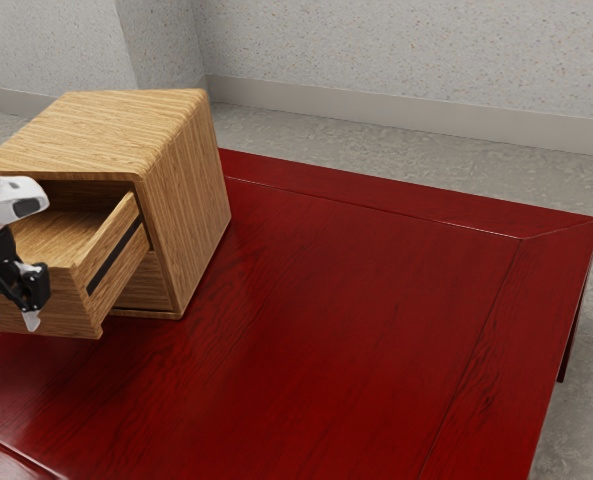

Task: Push the drawer handle with one arm to close the drawer

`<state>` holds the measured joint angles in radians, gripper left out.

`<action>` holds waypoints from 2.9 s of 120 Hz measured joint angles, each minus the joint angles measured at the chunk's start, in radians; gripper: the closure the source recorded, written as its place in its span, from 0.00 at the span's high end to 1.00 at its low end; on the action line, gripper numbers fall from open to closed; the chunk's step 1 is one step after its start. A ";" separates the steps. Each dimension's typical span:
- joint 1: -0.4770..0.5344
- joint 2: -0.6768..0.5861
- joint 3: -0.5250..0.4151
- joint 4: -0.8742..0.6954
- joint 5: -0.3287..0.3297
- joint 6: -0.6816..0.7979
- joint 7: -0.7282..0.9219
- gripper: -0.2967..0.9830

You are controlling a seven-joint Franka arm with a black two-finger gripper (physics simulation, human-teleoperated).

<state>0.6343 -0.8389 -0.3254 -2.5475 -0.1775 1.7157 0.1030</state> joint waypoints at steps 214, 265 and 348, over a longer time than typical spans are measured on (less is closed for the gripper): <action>-0.007 0.142 0.241 0.005 0.079 0.287 0.675 0.16; -0.005 0.250 0.237 0.081 0.086 0.303 0.689 0.15; -0.002 0.387 0.209 0.207 0.088 0.312 0.704 0.16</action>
<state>0.6321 -0.4521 -0.1162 -2.3406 -0.0895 2.0276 0.8065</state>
